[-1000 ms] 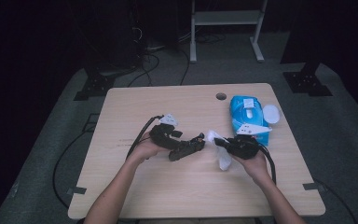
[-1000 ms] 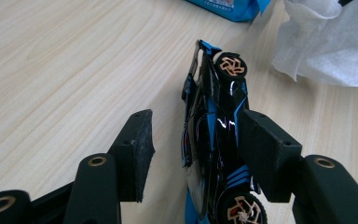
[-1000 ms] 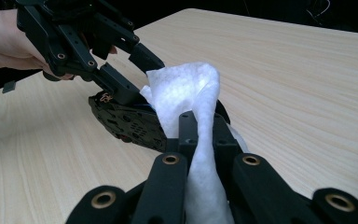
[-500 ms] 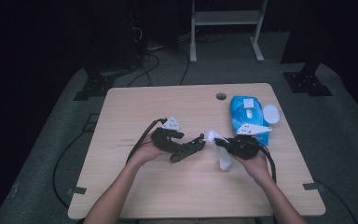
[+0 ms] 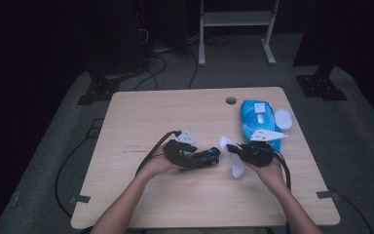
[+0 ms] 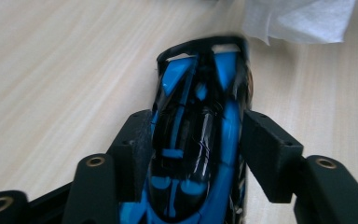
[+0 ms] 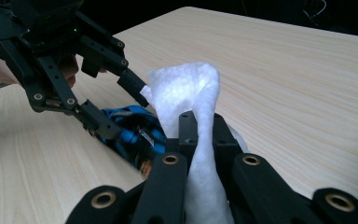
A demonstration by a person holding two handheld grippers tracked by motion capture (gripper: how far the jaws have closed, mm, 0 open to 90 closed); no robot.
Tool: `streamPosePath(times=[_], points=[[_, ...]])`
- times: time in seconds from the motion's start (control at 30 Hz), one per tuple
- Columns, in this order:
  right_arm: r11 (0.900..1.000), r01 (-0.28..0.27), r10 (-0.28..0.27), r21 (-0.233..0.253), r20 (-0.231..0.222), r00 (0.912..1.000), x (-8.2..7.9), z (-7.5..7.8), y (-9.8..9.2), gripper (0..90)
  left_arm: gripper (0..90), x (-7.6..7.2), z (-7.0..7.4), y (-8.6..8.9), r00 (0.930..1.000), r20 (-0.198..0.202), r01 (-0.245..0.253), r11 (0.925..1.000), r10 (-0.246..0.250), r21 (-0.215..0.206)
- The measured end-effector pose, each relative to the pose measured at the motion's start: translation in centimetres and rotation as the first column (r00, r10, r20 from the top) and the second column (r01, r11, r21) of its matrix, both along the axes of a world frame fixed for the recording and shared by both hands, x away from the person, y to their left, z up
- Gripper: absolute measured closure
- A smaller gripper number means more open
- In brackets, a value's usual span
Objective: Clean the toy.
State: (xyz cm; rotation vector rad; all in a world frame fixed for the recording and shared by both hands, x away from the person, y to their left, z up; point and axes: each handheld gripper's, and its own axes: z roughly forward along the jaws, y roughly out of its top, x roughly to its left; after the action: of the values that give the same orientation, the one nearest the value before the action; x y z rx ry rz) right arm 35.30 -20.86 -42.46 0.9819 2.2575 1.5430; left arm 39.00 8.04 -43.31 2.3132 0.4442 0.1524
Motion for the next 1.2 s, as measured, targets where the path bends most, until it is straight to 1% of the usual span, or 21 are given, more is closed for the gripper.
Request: streamPosePath(times=[0.03, 0.1, 0.17, 0.33, 0.4, 0.57, 0.63, 0.9, 1.13, 1.2], points=[[1.000, 0.000, 0.000, -0.001, 0.000, 1.0000, 0.0, 0.0, -0.1, 85.8, 44.8, 0.0, -0.2, -0.1, 0.9994, 0.029, -0.021, 0.9994, 0.020, 0.027], [1.000, 0.003, -0.003, 0.001, -0.004, 1.0000, 0.1, -0.2, -0.1, 85.8, 44.2, 0.2, -0.4, 0.0, 0.9996, 0.013, -0.026, 0.9996, 0.026, 0.014], [1.000, 0.002, -0.002, -0.004, -0.004, 1.0000, 0.1, -0.2, -0.1, 85.8, 43.8, 0.2, -0.5, -0.1, 0.9996, 0.021, -0.022, 0.9993, 0.022, 0.031], [1.000, 0.003, -0.003, -0.009, -0.014, 0.9999, 0.1, -0.6, -0.2, 85.8, 41.8, -0.1, -0.7, -0.1, 0.9996, 0.024, -0.019, 0.9996, 0.018, 0.023], [1.000, 0.000, 0.000, -0.013, -0.015, 0.9999, 0.1, -0.6, -0.2, 85.7, 41.1, -0.1, -0.7, -0.1, 0.9996, 0.025, -0.013, 0.9995, 0.013, 0.030], [1.000, 0.000, 0.000, -0.013, -0.021, 0.9998, -0.1, -0.6, -0.5, 85.2, 39.0, -0.4, -0.6, -0.2, 0.9995, 0.032, -0.001, 0.9998, 0.000, 0.022], [1.000, 0.001, -0.001, -0.020, -0.019, 0.9998, -0.2, -0.6, -0.7, 85.2, 38.4, -0.5, -0.5, -0.3, 0.9994, 0.033, 0.001, 0.9998, -0.001, 0.020], [0.999, 0.014, -0.015, -0.035, -0.025, 0.9996, -0.6, -0.7, -2.0, 85.1, 37.1, -0.8, -0.1, -0.1, 0.9988, 0.048, 0.009, 0.9999, -0.009, 0.008], [0.998, 0.027, -0.029, -0.065, -0.033, 0.9990, -1.0, -0.5, -3.4, 84.9, 36.7, -0.7, 0.2, 0.4, 0.9984, 0.056, -0.002, 1.0000, 0.002, -0.003], [0.997, 0.034, -0.036, -0.065, -0.034, 0.9988, -1.1, -0.6, -4.0, 84.9, 36.6, -0.7, 0.3, 0.5, 0.9983, 0.059, -0.003, 1.0000, 0.003, -0.003]])
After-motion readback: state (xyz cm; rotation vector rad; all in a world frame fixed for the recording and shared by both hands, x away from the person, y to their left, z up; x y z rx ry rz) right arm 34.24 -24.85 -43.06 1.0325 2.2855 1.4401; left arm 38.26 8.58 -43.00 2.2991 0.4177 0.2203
